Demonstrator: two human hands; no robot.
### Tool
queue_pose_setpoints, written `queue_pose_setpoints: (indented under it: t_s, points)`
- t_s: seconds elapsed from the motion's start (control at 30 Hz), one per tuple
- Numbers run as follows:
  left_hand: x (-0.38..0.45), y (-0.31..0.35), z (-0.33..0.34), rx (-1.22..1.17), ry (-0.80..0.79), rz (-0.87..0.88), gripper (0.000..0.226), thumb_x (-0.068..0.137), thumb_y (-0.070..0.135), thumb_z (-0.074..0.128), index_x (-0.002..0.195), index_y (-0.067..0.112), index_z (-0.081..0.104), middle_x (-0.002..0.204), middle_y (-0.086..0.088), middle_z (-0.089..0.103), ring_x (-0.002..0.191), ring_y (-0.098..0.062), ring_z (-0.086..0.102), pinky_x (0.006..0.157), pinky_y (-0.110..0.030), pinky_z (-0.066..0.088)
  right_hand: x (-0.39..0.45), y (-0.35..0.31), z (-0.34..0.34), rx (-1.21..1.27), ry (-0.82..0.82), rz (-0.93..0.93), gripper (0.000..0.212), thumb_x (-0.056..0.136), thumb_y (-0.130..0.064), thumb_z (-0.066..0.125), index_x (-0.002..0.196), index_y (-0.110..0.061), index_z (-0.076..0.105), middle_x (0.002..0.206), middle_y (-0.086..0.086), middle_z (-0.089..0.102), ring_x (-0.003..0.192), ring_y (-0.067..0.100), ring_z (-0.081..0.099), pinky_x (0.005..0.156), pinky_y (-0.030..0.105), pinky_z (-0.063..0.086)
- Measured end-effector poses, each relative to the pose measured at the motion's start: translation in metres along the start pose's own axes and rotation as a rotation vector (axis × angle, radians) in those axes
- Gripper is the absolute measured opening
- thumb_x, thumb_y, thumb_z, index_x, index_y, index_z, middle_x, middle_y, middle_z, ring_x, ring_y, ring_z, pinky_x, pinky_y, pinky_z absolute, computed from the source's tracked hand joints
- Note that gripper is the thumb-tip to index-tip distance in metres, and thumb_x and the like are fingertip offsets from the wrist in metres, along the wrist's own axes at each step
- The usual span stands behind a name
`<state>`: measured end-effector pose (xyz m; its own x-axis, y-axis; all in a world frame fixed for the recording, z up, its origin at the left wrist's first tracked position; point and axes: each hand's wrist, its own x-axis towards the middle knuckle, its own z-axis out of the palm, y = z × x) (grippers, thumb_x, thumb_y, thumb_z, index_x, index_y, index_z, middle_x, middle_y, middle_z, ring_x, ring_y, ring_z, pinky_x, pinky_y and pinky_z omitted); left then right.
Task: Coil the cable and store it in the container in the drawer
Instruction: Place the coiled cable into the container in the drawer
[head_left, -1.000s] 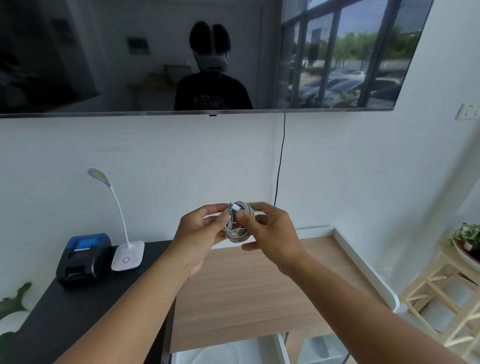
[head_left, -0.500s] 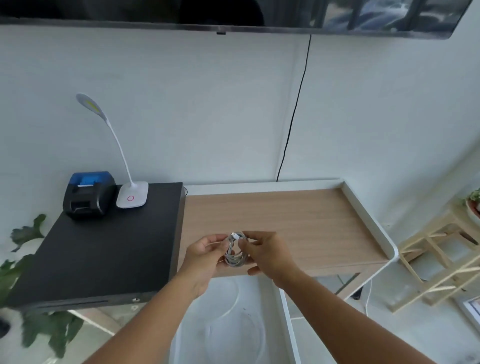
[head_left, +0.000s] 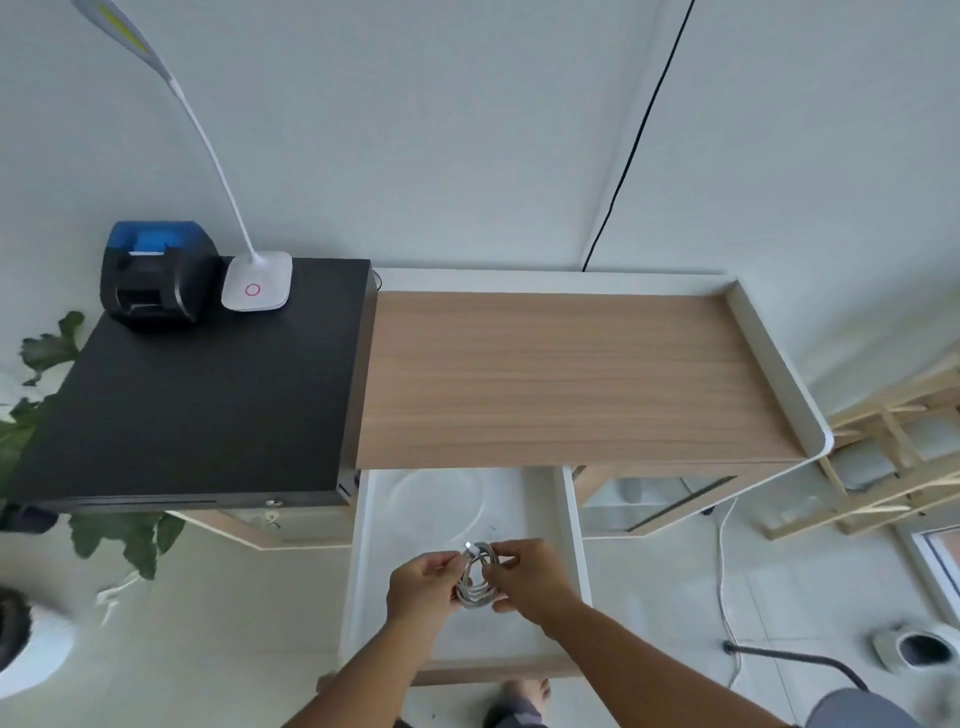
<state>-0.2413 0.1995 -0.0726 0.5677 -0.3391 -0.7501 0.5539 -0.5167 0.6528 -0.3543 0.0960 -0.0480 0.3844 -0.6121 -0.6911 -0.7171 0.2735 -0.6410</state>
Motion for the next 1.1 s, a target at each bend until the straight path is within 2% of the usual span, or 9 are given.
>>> queue_pose_setpoints:
  t_s: [0.1, 0.27, 0.4, 0.53, 0.7, 0.77, 0.9, 1.0, 1.1]
  points:
    - [0.01, -0.019, 0.005, 0.099, 0.063, -0.011, 0.008, 0.085, 0.013, 0.078, 0.091, 0.008, 0.078, 0.087, -0.013, 0.078, 0.082, -0.032, 0.075, 0.076, -0.049, 0.064, 0.01, 0.012, 0.009, -0.044, 0.041, 0.045, 0.025, 0.088, -0.005, 0.079, 0.112, -0.01, 0.078, 0.093, 0.018, 0.079, 0.068, 0.033, 0.078, 0.066, 0.045, 0.067]
    - [0.022, -0.032, 0.012, 0.274, 0.103, 0.038, 0.014, 0.092, 0.021, 0.068, 0.096, 0.012, 0.079, 0.087, -0.005, 0.077, 0.083, -0.026, 0.072, 0.081, -0.044, 0.062, 0.032, 0.021, 0.023, -0.189, 0.097, 0.019, 0.016, 0.088, -0.014, 0.081, 0.095, -0.019, 0.067, 0.087, 0.008, 0.078, 0.063, 0.026, 0.075, 0.05, 0.025, 0.058]
    - [0.036, -0.032, 0.02, 0.37, 0.139, 0.053, 0.016, 0.096, 0.017, 0.062, 0.101, 0.013, 0.076, 0.089, -0.001, 0.072, 0.08, -0.018, 0.066, 0.065, -0.027, 0.054, 0.052, 0.024, 0.032, -0.244, 0.1, 0.018, 0.016, 0.086, -0.014, 0.082, 0.091, -0.02, 0.067, 0.091, 0.011, 0.079, 0.082, 0.033, 0.076, 0.075, 0.039, 0.063]
    - [0.05, -0.036, 0.029, 0.38, 0.186, -0.006, 0.018, 0.099, 0.012, 0.055, 0.107, 0.01, 0.071, 0.096, -0.005, 0.07, 0.086, -0.025, 0.064, 0.076, -0.034, 0.053, 0.068, 0.028, 0.04, -0.271, 0.111, 0.023, 0.013, 0.086, -0.016, 0.081, 0.093, -0.017, 0.07, 0.089, 0.005, 0.077, 0.08, 0.027, 0.072, 0.067, 0.03, 0.055]
    - [0.065, -0.043, 0.041, 0.455, 0.188, -0.035, 0.017, 0.096, 0.002, 0.052, 0.103, 0.011, 0.065, 0.091, 0.0, 0.06, 0.067, -0.008, 0.051, 0.051, -0.021, 0.036, 0.085, 0.04, 0.052, -0.374, 0.151, 0.044, 0.011, 0.094, -0.014, 0.072, 0.093, -0.013, 0.061, 0.089, 0.008, 0.069, 0.078, 0.027, 0.06, 0.059, 0.031, 0.042]
    - [0.071, -0.044, 0.041, 0.495, 0.167, -0.048, 0.017, 0.096, 0.001, 0.053, 0.104, 0.01, 0.065, 0.094, -0.003, 0.061, 0.069, -0.013, 0.053, 0.051, -0.021, 0.036, 0.09, 0.044, 0.056, -0.425, 0.16, 0.046, 0.009, 0.096, -0.011, 0.067, 0.093, -0.011, 0.058, 0.085, 0.008, 0.065, 0.076, 0.028, 0.058, 0.058, 0.032, 0.042]
    - [0.08, -0.049, 0.043, 0.589, 0.147, -0.066, 0.019, 0.094, -0.001, 0.053, 0.105, 0.006, 0.067, 0.101, -0.01, 0.067, 0.083, -0.025, 0.056, 0.067, -0.029, 0.04, 0.096, 0.045, 0.062, -0.533, 0.176, 0.034, 0.006, 0.097, -0.006, 0.059, 0.094, -0.012, 0.059, 0.08, 0.006, 0.06, 0.073, 0.027, 0.057, 0.056, 0.031, 0.042]
    - [0.083, -0.052, 0.044, 0.643, 0.147, -0.05, 0.015, 0.094, 0.0, 0.056, 0.103, 0.004, 0.069, 0.101, -0.012, 0.068, 0.082, -0.024, 0.055, 0.067, -0.028, 0.039, 0.1, 0.047, 0.064, -0.614, 0.157, 0.026, 0.011, 0.095, -0.002, 0.054, 0.093, -0.012, 0.06, 0.081, 0.008, 0.061, 0.074, 0.029, 0.058, 0.058, 0.033, 0.046]
    - [0.083, -0.051, 0.046, 0.689, 0.144, -0.024, 0.013, 0.094, 0.003, 0.058, 0.095, 0.001, 0.072, 0.092, -0.012, 0.068, 0.076, -0.024, 0.055, 0.063, -0.028, 0.04, 0.1, 0.05, 0.066, -0.661, 0.141, 0.036, 0.016, 0.092, 0.001, 0.052, 0.085, -0.013, 0.054, 0.072, 0.004, 0.051, 0.072, 0.031, 0.055, 0.053, 0.03, 0.037]
